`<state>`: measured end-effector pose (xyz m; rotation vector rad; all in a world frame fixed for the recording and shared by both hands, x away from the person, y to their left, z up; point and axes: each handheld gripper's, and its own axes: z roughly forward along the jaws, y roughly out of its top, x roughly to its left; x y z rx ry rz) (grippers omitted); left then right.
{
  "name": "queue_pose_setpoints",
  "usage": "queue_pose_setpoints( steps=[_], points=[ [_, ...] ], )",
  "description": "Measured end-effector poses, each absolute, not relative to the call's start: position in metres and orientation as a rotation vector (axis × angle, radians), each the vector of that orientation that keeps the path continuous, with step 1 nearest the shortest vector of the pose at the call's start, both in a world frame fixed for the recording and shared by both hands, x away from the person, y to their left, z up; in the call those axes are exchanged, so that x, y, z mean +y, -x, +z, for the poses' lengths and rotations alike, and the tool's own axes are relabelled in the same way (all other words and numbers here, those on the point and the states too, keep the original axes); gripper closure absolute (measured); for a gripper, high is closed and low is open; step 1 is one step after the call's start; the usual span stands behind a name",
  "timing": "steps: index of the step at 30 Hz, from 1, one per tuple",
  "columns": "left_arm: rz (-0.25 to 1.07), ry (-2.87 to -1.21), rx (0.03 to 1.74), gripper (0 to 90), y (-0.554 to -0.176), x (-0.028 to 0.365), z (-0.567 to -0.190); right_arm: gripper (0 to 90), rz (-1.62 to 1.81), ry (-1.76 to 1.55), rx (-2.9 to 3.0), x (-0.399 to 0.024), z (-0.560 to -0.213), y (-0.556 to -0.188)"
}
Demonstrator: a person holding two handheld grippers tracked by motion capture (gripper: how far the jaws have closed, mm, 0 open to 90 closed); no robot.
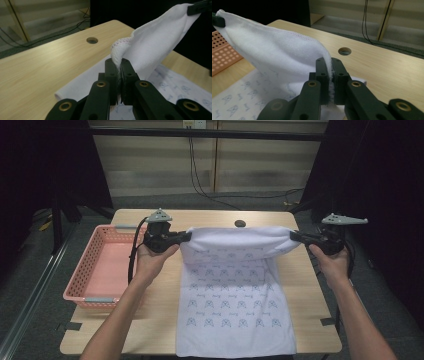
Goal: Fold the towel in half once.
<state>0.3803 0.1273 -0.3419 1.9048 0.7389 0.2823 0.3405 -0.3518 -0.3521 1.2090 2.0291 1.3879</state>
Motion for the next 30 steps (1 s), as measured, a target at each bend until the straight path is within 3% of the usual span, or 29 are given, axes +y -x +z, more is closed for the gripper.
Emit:
queue_pose_setpoints(
  steps=[6, 10, 18, 23, 30],
  points=[
    [0.339, -1.873, 0.685, 86.3, -0.354, 0.140, -0.310, 86.0, 1.461, -1.101, 2.046, -0.348, -0.323, -0.301],
    [0.323, -1.862, 0.654, 86.3, -0.328, 0.148, -0.316, 85.9, 1.490, -1.034, 2.075, -0.343, -0.321, -0.269],
    [0.182, -1.998, 0.620, 85.3, -0.266, 0.154, -0.388, 84.1, 1.360, -1.065, 2.249, -0.339, -0.387, -0.210],
    [0.050, -2.045, 0.674, 84.4, -0.253, 0.152, -0.442, 82.5, 1.273, -1.149, 2.395, -0.336, -0.446, -0.191],
    [-0.032, -2.146, 0.671, 83.1, -0.241, 0.151, -0.466, 74.5, 1.157, -1.176, 2.539, -0.334, -0.463, -0.177]
  ],
)
